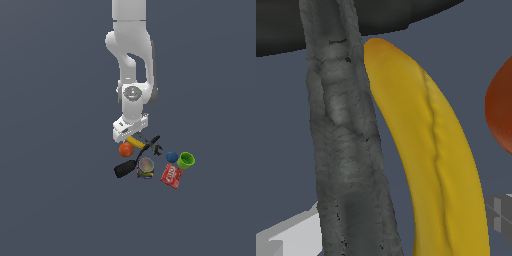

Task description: Pick up a designated object from a clutter of objects.

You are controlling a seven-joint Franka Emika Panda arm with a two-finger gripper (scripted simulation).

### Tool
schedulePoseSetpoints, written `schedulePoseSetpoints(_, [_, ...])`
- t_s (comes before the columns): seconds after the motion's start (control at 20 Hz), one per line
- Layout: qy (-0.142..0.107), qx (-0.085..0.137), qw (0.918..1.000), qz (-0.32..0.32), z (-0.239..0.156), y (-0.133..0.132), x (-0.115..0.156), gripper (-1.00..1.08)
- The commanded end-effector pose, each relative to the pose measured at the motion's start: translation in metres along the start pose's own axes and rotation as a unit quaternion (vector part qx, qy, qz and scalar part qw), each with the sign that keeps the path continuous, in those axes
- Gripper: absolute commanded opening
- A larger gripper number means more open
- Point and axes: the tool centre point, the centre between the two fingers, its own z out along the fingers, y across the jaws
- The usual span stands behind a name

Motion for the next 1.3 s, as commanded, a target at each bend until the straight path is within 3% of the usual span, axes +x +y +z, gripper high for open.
schedulePoseSetpoints(0.0, [0.000,0.000,1.0000,0.000,0.003,0.000,0.000,1.00])
schedulePoseSetpoints(0.05, [0.000,0.000,1.0000,0.000,0.004,0.000,0.000,1.00])
schedulePoseSetpoints(0.1, [0.000,0.000,1.0000,0.000,0.004,0.000,0.000,-1.00])
schedulePoseSetpoints(0.8, [0.001,-0.001,1.0000,0.001,-0.001,0.004,0.001,-1.00])
schedulePoseSetpoints(1.25, [0.001,-0.001,1.0000,0.001,-0.032,0.020,0.007,-1.00])
